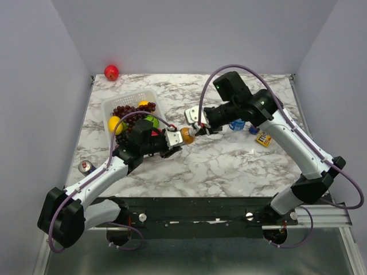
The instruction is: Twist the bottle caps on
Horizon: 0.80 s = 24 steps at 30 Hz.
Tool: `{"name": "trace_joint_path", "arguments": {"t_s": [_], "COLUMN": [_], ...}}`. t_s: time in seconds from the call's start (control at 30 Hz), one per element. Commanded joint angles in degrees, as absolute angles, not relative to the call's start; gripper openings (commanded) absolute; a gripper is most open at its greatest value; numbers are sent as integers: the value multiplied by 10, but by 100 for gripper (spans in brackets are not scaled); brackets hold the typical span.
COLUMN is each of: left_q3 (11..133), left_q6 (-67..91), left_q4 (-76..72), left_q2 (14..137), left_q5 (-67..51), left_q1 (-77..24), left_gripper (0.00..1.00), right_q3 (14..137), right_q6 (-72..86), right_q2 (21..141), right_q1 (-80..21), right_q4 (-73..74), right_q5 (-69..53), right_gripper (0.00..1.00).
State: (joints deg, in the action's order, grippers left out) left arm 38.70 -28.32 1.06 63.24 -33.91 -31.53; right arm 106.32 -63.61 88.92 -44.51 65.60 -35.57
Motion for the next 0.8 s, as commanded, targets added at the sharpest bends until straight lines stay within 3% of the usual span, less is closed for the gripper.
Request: {"name": "trace_joint_path", "arguments": {"t_s": [0.0,0.17,0.27,0.47,0.73,0.77], "left_q3": [389,394,401,398,381,379], "left_q6": [-191,-175,-165,-171,-156,-156], "left_q4": [-191,-202,-193,-174,-129,-127], "left_q2": [600,601,606,605,605,605], "left_q5": [-279,-188,-130,-88,-132,-130], "left_q1": [-329,-342,-345,-346,-346,-346], "left_gripper": [0,0,0,0,0,0], "right_q3": [1098,1228,1292,1295,1303,1303], "right_q6": [-483,-325,-259,-211,-220,-221], "right_q2": [950,1033,1086,1107,1096,1093], "right_q1": [-448,-448,-448,-448,-448,-448], "right_q4": [644,700,751,749,744,742], "right_q5": [-295,-246,-233,-226,-211,-208], "right_gripper": [28,25,18,11,12,19]}}
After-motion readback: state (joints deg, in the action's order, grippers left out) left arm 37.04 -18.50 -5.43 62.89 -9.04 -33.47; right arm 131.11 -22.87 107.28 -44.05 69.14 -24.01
